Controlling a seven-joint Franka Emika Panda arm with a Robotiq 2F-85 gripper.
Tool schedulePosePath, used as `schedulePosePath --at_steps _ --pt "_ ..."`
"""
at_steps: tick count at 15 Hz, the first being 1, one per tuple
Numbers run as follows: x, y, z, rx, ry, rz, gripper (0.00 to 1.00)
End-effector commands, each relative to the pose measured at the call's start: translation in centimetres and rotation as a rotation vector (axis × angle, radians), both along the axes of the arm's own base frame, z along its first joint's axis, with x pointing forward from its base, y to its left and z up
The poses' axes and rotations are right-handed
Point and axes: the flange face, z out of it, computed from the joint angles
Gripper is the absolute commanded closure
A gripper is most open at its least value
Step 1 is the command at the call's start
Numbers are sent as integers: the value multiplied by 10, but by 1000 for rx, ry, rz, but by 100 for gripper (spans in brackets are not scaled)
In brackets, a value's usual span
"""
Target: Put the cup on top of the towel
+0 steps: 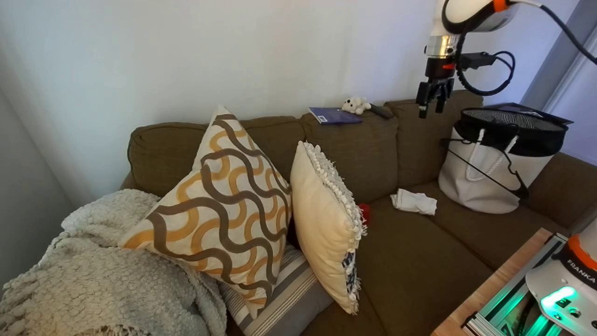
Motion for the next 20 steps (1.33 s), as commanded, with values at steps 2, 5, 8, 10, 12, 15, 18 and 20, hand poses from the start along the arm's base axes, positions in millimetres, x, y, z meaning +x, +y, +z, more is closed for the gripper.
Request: schedulePosePath --at_steps 2,5,8,10,12,15,18,20 --pt "53 9 -107 99 220 43 0" --pt "59 30 -192 135 368 39 0" --pt "58 36 -279 180 514 42 0" --pt "49 39 -264 138 467 48 0" --pt "52 39 -291 145 501 47 0" --pt "58 38 -287 148 505 47 0" --pt "60 38 -282 149 502 47 0" --pt "64 33 -293 185 508 33 0"
